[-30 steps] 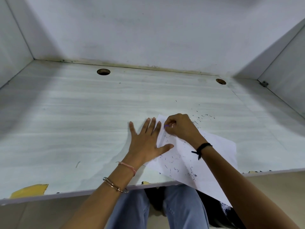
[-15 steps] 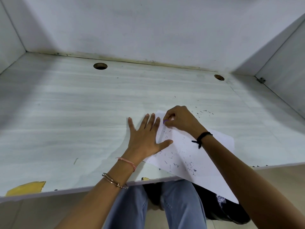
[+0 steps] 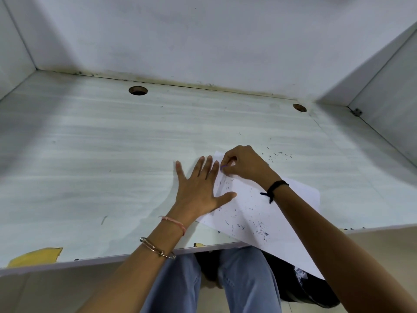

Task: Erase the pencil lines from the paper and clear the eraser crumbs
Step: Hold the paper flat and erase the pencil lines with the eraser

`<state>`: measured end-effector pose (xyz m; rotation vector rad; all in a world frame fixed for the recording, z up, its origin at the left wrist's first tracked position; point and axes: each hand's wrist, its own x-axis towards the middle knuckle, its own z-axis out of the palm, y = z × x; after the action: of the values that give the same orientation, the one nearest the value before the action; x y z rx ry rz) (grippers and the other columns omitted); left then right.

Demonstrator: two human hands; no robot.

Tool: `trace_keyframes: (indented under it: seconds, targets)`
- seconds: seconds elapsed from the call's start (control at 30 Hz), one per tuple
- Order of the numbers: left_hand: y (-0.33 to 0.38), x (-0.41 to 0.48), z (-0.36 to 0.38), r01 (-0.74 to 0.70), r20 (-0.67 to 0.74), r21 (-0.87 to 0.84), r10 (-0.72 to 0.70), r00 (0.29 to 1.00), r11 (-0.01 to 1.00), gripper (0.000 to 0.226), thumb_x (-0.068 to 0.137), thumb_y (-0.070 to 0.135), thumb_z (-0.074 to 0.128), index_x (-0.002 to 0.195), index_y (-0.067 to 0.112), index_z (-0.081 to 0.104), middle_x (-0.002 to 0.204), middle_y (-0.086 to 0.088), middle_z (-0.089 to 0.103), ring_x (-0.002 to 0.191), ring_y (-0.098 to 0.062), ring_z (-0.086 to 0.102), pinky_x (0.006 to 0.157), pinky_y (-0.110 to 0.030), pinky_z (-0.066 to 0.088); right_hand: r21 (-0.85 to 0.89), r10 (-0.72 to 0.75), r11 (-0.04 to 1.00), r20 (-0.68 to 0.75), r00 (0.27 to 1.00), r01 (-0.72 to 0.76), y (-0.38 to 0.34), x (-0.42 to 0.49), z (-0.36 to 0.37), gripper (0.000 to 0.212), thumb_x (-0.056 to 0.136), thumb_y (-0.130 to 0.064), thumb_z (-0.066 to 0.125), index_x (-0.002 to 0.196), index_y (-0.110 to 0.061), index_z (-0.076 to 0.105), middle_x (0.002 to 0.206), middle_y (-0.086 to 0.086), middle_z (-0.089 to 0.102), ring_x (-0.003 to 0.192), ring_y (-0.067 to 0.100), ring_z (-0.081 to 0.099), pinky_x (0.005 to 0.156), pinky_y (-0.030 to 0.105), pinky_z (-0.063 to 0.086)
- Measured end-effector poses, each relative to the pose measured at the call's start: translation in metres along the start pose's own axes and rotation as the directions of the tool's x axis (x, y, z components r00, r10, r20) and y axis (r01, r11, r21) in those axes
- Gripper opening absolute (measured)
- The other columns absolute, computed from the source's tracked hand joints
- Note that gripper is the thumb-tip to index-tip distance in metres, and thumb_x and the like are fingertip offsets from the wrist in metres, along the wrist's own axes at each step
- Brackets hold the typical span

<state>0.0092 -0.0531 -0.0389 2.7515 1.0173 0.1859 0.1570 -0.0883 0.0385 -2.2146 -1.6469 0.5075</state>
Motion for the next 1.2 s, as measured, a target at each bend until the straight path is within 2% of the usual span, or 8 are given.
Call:
trace_keyframes:
  seconds: [0.17,0.3,0.43,0.57,0.7,0.83,0.97,1.2]
  targets:
    - [-0.001,-0.001,0.002,-0.009,-0.029,-0.002,0.009,1.0,1.0,0.108,0.069,0.09,-0.004,0.156,0.026,-0.003,0.164,0.001,-0.008,0.15,-0.016,-0.011,0.107,-0.071,-0.014,-0.029,0.019,0.999,0.1,0.995,-0.016,-0.005,0.0,0.001,0.004,0.072,-0.007,0.072,0.075,-0.008,0.074,0.064,-0.002,0.065,0.055,0.009,0.052,0.05,0.016,0.037]
    - [0.0,0.001,0.002,0.003,-0.002,0.032,-0.003,1.0,0.999,0.107,0.07,0.09,0.002,0.156,0.026,-0.004,0.163,0.001,-0.011,0.15,-0.016,-0.013,0.107,-0.072,-0.013,0.053,0.068,0.996,-0.039,0.997,-0.065,0.005,0.003,-0.006,0.004,0.075,-0.007,0.072,0.078,-0.009,0.075,0.074,0.003,0.069,0.055,0.007,0.053,0.05,0.014,0.037]
    - [-0.002,0.0,0.004,0.001,-0.025,0.0,-0.001,1.0,1.0,0.109,0.066,0.088,-0.008,0.155,0.026,-0.004,0.164,0.002,-0.009,0.15,-0.015,-0.012,0.107,-0.072,-0.011,0.008,0.015,1.0,0.105,0.994,-0.016,0.001,0.003,-0.001,0.005,0.073,-0.01,0.074,0.078,-0.01,0.076,0.068,-0.001,0.067,0.054,0.007,0.05,0.05,0.013,0.036]
    - [0.0,0.001,0.002,0.0,-0.003,0.019,0.0,1.0,1.0,0.106,0.071,0.09,0.003,0.156,0.025,-0.004,0.163,0.001,-0.01,0.15,-0.016,-0.012,0.108,-0.072,-0.012,0.035,0.076,0.997,-0.011,0.997,-0.076,0.002,0.009,-0.007,0.004,0.075,-0.006,0.071,0.077,-0.006,0.074,0.061,-0.006,0.059,0.052,0.008,0.048,0.048,0.016,0.035]
    - [-0.002,-0.001,0.002,-0.011,-0.031,-0.015,0.01,0.999,1.0,0.103,0.075,0.088,0.007,0.156,0.026,-0.002,0.164,0.001,-0.008,0.15,-0.015,-0.011,0.108,-0.071,-0.012,-0.02,0.062,0.998,0.168,0.984,-0.059,-0.006,0.008,-0.005,0.008,0.072,-0.01,0.074,0.078,-0.006,0.074,0.058,-0.005,0.059,0.05,0.008,0.046,0.048,0.016,0.034]
    - [0.0,0.0,0.002,-0.004,-0.01,0.018,0.004,1.0,1.0,0.103,0.074,0.088,0.005,0.156,0.025,-0.003,0.163,0.001,-0.01,0.149,-0.016,-0.013,0.108,-0.071,-0.013,0.019,0.102,0.995,0.003,0.995,-0.102,0.001,0.01,-0.007,0.009,0.075,-0.006,0.071,0.082,-0.003,0.074,0.057,-0.005,0.058,0.05,0.008,0.047,0.047,0.015,0.035]
    - [-0.002,-0.001,0.002,-0.006,-0.031,0.003,0.006,0.999,1.0,0.106,0.071,0.089,-0.001,0.156,0.026,-0.001,0.164,0.001,-0.006,0.15,-0.015,-0.01,0.107,-0.072,-0.012,0.023,0.066,0.997,0.158,0.985,-0.07,-0.004,0.004,-0.001,0.007,0.073,-0.009,0.073,0.079,-0.006,0.075,0.061,-0.002,0.064,0.056,0.009,0.052,0.048,0.014,0.037]
    - [0.0,0.0,0.001,0.01,0.014,-0.001,-0.01,1.0,1.0,0.098,0.079,0.085,0.014,0.156,0.027,-0.005,0.163,0.003,-0.013,0.149,-0.014,-0.014,0.108,-0.07,-0.015,0.222,0.153,0.965,-0.05,0.987,-0.138,0.017,-0.001,0.001,0.004,0.079,-0.011,0.069,0.081,-0.013,0.072,0.075,0.005,0.07,0.067,0.014,0.06,0.059,0.021,0.046]
